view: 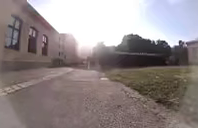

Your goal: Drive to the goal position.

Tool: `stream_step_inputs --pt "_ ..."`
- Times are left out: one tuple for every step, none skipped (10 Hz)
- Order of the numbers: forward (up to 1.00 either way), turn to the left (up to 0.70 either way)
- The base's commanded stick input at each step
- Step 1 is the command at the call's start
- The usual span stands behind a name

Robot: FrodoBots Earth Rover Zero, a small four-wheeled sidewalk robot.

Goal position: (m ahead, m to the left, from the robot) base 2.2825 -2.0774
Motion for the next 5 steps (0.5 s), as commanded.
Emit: stream_step_inputs --pt "0.44 0.02" --pt "0.44 0.02" --pt "0.44 0.02" --pt "0.44 0.02" --pt "0.44 0.02"
